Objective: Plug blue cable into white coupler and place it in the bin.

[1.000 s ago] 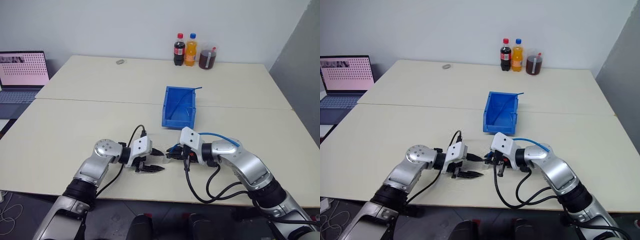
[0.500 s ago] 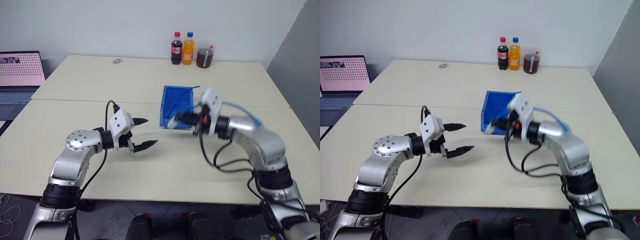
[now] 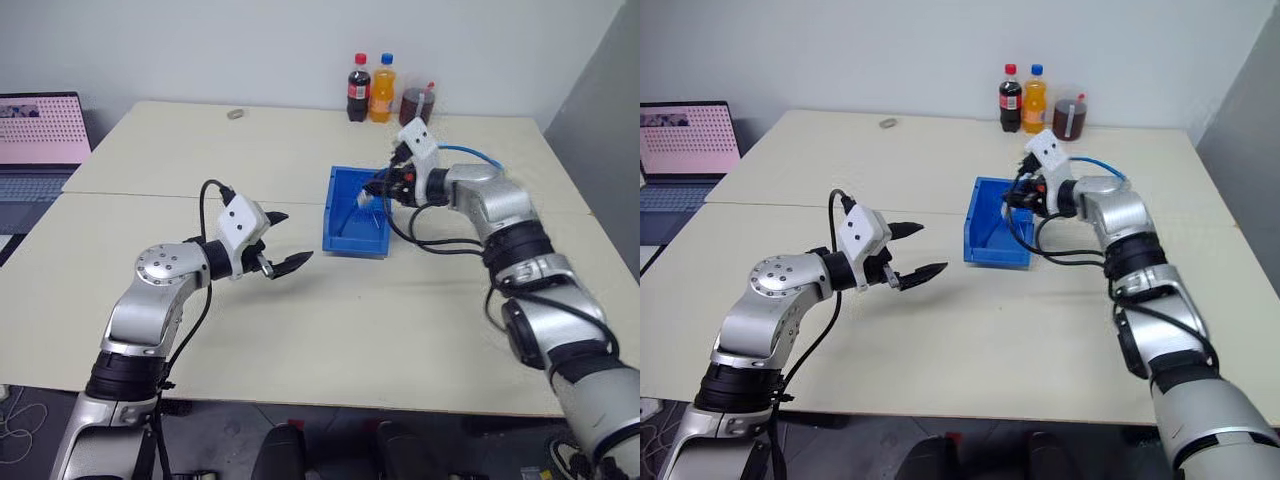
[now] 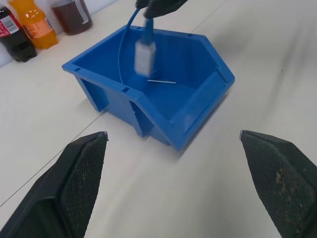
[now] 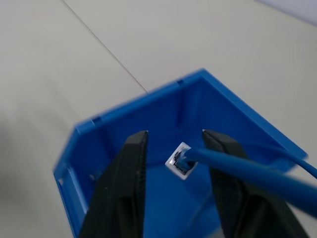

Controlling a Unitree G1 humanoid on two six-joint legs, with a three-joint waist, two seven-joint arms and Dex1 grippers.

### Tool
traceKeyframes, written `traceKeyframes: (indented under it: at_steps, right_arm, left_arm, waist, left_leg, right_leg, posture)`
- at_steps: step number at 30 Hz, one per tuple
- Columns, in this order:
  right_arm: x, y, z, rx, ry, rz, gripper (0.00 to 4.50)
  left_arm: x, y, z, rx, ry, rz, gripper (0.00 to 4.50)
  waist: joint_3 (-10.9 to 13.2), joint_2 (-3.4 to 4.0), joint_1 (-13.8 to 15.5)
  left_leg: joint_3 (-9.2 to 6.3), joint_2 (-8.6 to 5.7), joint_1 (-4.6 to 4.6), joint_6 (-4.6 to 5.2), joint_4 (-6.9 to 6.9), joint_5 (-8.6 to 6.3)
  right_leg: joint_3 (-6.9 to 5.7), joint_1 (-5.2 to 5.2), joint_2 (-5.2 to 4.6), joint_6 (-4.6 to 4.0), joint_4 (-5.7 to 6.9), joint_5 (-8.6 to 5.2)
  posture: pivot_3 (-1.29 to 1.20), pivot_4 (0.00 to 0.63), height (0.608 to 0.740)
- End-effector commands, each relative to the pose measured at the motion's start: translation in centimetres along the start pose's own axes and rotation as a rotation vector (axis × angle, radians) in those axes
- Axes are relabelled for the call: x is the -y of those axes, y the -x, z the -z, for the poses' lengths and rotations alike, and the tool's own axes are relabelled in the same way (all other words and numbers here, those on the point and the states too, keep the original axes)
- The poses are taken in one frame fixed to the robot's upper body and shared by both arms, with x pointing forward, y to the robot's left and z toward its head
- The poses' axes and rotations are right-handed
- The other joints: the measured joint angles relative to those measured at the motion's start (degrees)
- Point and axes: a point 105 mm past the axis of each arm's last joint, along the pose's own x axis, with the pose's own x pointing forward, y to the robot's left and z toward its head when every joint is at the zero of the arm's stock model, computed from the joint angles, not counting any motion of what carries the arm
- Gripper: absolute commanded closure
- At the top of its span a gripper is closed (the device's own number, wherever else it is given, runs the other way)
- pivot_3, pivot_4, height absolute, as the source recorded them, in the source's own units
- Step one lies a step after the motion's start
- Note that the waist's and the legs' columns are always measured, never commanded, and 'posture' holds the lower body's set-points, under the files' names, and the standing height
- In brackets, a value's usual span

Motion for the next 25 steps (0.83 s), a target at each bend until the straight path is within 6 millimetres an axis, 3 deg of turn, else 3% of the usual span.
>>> traceKeyframes:
  at_steps: [1,4,8,10,16,25]
  right_arm:
    - [0.4,2.4,0.0,-0.078,0.106,-0.090,1.56]
    - [0.2,4.0,1.6,-0.146,0.135,-0.145,0.78]
    - [-1.1,6.1,2.8,-0.171,0.161,-0.212,0.04]
    - [-1.9,6.8,2.8,-0.127,0.148,-0.197,0.04]
    - [-3.5,8.3,1.9,0.143,-0.005,0.081,0.04]
    - [-7.4,8.6,3.6,0.157,-0.157,0.168,0.04]
  left_arm:
    - [-0.6,0.5,-1.8,0.023,-0.047,-0.008,0.00]
    - [-1.1,0.7,-1.8,0.011,-0.032,-0.018,0.00]
    - [-1.8,1.2,-1.2,-0.017,-0.008,-0.046,0.00]
    - [-2.3,1.6,-0.9,-0.024,0.000,-0.074,0.00]
    - [-3.6,3.3,0.6,-0.037,0.042,-0.214,0.00]
    - [-2.8,4.1,1.8,-0.033,0.114,-0.212,0.00]
  waist:
    - [0.02,0.04,-0.07]
    - [0.05,0.07,-0.18]
    - [0.05,0.08,-0.25]
    - [0.06,0.09,-0.32]
    - [0.06,0.09,-0.48]
    - [0.05,0.08,-0.21]
  left_leg:
    - [0.02,0.01,0.00,0.00,-0.01,-0.01]
    - [0.02,0.01,0.00,0.00,-0.02,-0.01]
    - [-0.02,0.03,0.02,0.00,-0.01,0.00]
    - [-0.02,0.03,0.03,0.00,-0.02,0.00]
    - [-0.10,0.08,0.04,-0.01,0.00,0.00]
    - [-0.10,0.05,0.06,-0.05,0.07,0.02]
  right_leg:
    - [0.02,0.00,0.00,-0.02,0.00,-0.01]
    - [0.01,-0.02,0.01,-0.05,0.02,-0.03]
    - [-0.01,-0.02,0.04,-0.05,0.05,-0.04]
    - [-0.01,-0.02,0.04,-0.05,0.07,-0.04]
    - [-0.04,0.02,0.06,-0.06,0.14,-0.05]
    - [-0.04,0.05,0.03,-0.02,0.17,-0.04]
  posture:
    - [0.00,0.150,0.740]
    - [0.00,0.150,0.740]
    - [0.00,0.150,0.740]
    - [0.00,0.150,0.740]
    - [0.00,0.150,0.740]
    - [0.00,0.150,0.740]
